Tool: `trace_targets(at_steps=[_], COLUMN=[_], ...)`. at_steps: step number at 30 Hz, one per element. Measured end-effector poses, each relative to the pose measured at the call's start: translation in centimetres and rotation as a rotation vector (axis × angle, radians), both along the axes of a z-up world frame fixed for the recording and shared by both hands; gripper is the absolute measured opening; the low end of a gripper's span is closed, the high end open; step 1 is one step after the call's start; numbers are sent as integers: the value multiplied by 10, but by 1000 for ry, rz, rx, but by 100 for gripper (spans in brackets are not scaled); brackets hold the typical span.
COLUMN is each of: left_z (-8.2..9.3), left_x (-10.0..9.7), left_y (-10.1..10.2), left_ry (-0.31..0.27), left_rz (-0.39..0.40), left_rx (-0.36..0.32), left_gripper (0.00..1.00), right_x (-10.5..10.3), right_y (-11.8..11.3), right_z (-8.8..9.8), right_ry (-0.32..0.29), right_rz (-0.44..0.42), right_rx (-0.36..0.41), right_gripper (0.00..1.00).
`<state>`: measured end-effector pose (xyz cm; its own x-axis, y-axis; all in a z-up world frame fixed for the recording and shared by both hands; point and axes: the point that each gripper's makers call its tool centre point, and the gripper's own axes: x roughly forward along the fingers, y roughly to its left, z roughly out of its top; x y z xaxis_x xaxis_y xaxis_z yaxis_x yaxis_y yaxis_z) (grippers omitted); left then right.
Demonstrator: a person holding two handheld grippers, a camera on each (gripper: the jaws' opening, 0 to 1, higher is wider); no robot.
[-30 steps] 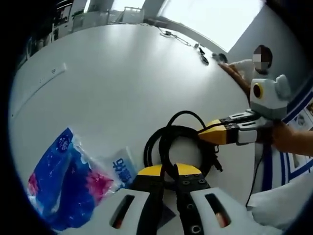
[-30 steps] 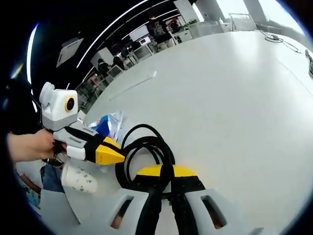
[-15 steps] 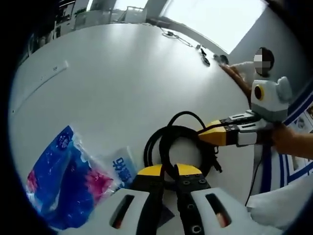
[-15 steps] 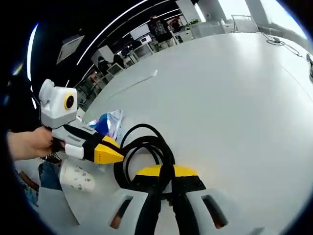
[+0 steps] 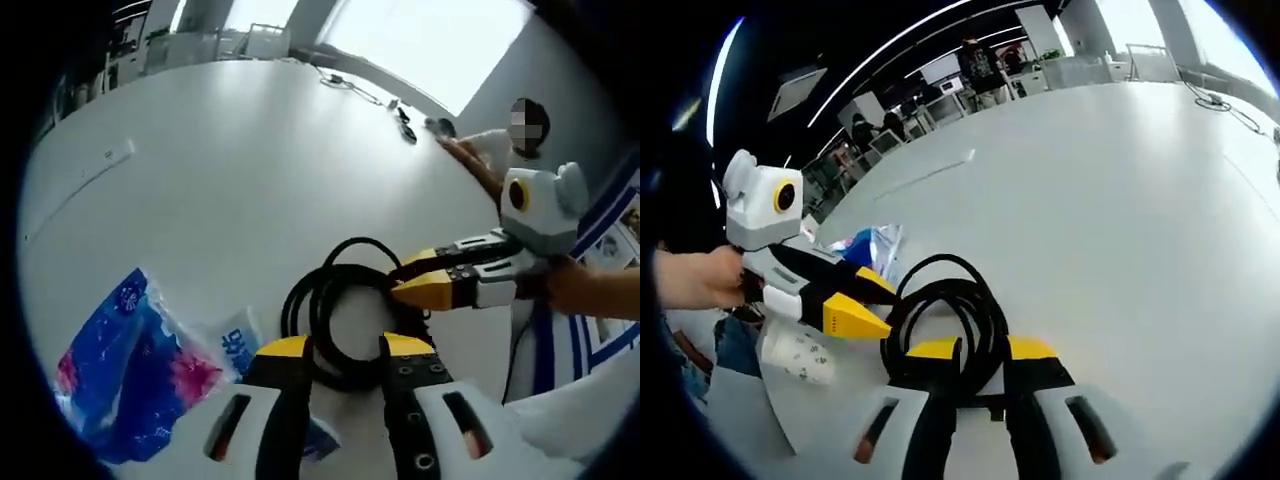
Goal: Arrange the tabletop items into an orderly group along one side of the table until the central work area is clear of visible clutter.
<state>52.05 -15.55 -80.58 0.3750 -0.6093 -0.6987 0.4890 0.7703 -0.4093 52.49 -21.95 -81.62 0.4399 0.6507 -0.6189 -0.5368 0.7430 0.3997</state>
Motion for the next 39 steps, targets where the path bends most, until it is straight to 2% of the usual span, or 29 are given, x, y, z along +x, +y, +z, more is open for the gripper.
trace_targets(at_steps=[4, 6, 7, 8, 10, 11, 12, 13, 15, 28, 39], left_z=[18, 27, 36, 41, 53, 57, 61, 63, 65, 70, 77], left_x=[6, 8, 10, 13, 17, 17, 18, 22, 21, 13, 6], left_y=[-2, -3, -4, 0, 3, 5, 7, 10, 15, 22, 56], left_ry=[-57, -87, -124, -163, -241, -261, -292, -315, -333, -330, -335], left_rz=[6, 21, 22, 38, 41, 48, 55, 55, 45, 24, 67], left_rx=[-57, -83, -100, -84, -81, -71, -66, -63, -41, -23, -5], left_gripper=[28, 34, 38, 45, 66, 80, 90, 96, 97, 96, 93], right_x=[4, 7, 7, 6, 7, 9, 11, 13, 15, 19, 21], right_y=[1, 3, 3, 4, 4, 3, 3, 2, 1, 4, 12], right_z=[5, 10, 12, 16, 20, 21, 24, 26, 26, 35, 48], right_ry=[-90, -141, -154, -175, -201, -209, -229, -249, -253, -254, -265], right_rz=[27, 38, 37, 50, 53, 53, 51, 49, 47, 72, 104], right_rx=[-28, -32, -42, -52, -54, -59, -54, -60, -63, -73, -79], right_gripper=[38, 52, 57, 62, 68, 75, 81, 87, 96, 94, 90])
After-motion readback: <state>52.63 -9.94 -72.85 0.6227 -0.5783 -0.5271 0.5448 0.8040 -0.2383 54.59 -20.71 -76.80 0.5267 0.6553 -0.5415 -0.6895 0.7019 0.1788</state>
